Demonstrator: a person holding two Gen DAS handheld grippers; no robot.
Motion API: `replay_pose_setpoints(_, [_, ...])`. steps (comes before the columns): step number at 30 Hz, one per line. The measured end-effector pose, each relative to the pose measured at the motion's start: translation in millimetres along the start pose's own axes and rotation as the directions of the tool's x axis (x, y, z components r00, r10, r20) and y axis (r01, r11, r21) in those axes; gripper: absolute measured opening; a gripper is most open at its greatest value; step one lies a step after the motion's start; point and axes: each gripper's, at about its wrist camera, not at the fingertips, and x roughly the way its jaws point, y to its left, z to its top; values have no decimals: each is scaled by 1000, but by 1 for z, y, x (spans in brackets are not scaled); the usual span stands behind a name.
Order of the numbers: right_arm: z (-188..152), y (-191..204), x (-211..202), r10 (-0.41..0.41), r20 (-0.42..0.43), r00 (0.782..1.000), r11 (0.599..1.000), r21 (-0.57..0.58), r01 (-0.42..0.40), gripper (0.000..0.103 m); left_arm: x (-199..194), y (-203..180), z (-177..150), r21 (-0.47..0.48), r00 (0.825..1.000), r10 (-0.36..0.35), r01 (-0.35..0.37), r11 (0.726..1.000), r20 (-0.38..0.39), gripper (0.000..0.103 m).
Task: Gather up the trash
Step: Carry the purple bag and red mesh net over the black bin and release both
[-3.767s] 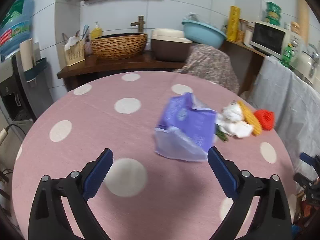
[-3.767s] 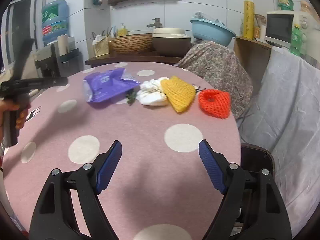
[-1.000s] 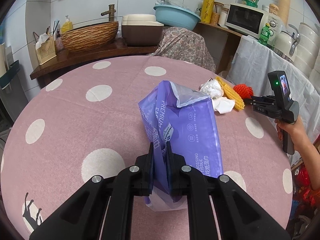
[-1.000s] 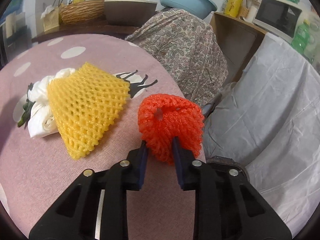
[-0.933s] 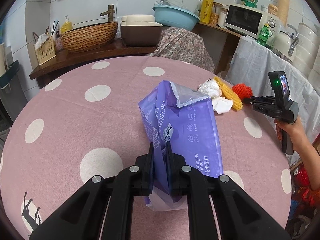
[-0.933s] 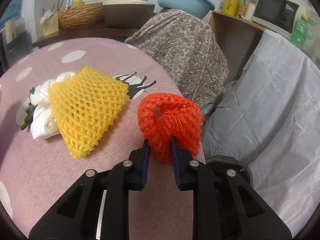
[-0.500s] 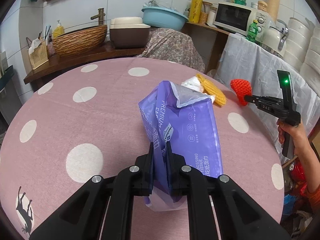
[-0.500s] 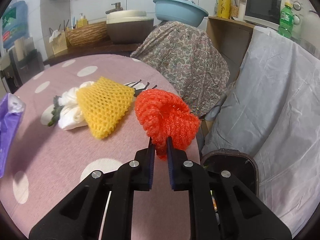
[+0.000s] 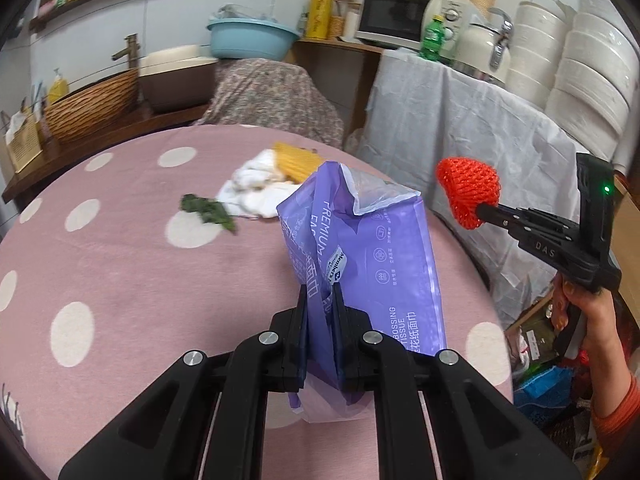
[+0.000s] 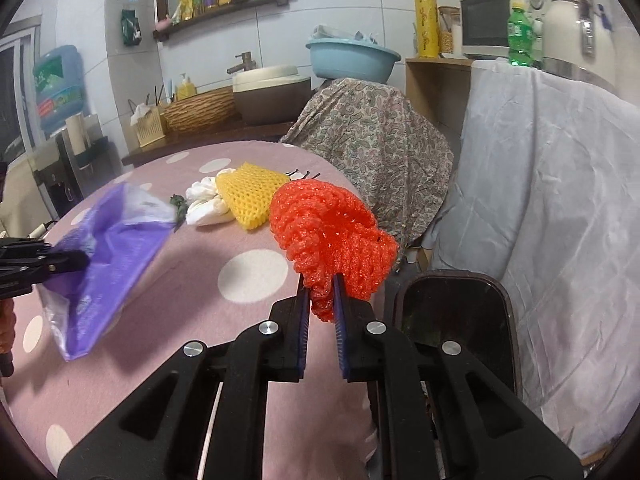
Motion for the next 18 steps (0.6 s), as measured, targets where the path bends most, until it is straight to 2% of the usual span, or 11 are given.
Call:
replay_pose_setpoints(7, [-36, -27, -49, -111, 45, 993, 993, 45, 109, 12, 29, -62, 10, 65, 995, -93, 94, 993, -28, 11])
replay_pose_setpoints(11, [-52, -53, -70, -183, 54, 982, 979, 104, 177, 12, 53, -102, 25, 98, 986, -155, 160, 982, -58, 11])
replay_pose_setpoints(15, [-66, -81, -89, -272, 52, 961, 954, 146, 262, 12, 81, -142, 40, 119, 974, -204, 215, 969, -96, 11])
replay_pose_setpoints(18, [-74, -100, -95, -309, 44, 950, 938, 178, 297, 12, 101, -170, 47, 142, 970, -213, 228, 963, -114, 11])
